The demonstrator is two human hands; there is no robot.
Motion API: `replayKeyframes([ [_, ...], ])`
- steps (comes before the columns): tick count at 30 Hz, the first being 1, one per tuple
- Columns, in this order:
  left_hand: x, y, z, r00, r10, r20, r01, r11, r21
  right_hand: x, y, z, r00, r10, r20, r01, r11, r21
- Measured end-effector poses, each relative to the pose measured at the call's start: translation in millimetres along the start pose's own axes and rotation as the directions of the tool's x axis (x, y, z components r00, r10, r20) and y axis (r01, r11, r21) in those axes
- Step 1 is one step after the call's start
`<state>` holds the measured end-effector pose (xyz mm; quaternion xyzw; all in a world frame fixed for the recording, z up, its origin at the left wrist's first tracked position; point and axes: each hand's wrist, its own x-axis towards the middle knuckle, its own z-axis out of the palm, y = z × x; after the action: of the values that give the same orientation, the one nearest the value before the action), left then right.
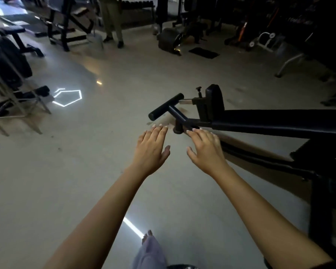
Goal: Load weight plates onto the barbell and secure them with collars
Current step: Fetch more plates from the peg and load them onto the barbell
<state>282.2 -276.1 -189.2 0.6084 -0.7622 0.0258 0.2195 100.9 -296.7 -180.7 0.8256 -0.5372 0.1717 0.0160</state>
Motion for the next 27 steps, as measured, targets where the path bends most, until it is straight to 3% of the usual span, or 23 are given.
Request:
replayKeyframes([
  [15, 275, -248, 78, 0.997, -0.026, 0.072, 0.025, 1.000, 0.017, 354, 3, 143, 0.995, 0.034, 0.094, -0.044, 0.993, 0.107],
  [27, 537, -419, 145, 0.981, -0.072, 0.178, 0.070, 0.997, 0.016, 657, 46, 245, 0.982, 0.065, 0.176, -0.092, 0.985, 0.146],
])
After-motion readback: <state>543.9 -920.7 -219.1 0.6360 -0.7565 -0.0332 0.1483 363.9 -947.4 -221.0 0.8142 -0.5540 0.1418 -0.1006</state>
